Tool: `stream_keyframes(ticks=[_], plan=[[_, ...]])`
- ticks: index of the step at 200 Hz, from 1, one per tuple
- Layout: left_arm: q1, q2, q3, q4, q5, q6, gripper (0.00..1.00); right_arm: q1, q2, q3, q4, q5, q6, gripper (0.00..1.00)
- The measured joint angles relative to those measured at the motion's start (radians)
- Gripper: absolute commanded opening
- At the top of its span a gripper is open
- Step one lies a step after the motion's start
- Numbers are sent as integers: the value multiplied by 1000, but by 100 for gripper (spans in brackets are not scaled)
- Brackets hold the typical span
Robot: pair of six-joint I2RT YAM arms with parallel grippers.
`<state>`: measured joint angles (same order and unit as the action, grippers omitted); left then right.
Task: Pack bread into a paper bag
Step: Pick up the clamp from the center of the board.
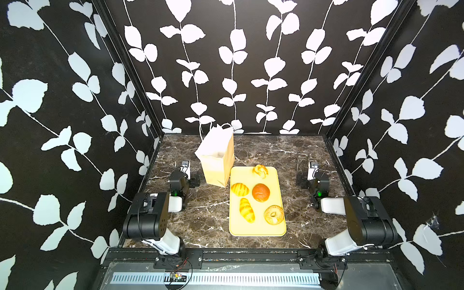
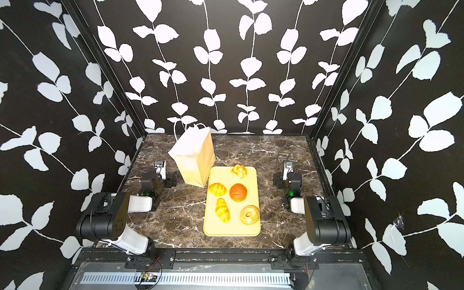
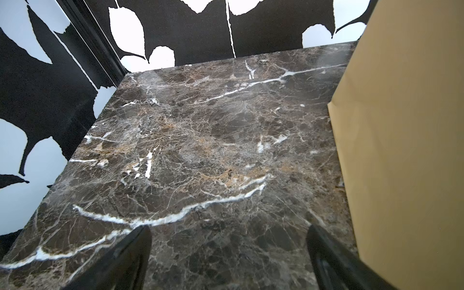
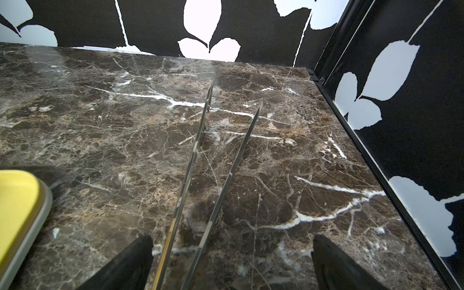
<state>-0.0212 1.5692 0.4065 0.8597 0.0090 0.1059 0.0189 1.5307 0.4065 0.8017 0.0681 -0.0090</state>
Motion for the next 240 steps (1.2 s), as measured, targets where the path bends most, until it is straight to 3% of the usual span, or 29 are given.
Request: stream_keyframes(ticks=[174, 208, 240], plan=[[0, 0, 0, 0, 0, 0, 99, 0, -2, 2, -12, -1, 0, 99], [0, 0, 0, 0, 0, 0, 98, 0, -40, 208, -380, -21, 20, 99], [0, 0, 0, 0, 0, 0, 98, 0, -52, 360, -509, -63, 55, 99]])
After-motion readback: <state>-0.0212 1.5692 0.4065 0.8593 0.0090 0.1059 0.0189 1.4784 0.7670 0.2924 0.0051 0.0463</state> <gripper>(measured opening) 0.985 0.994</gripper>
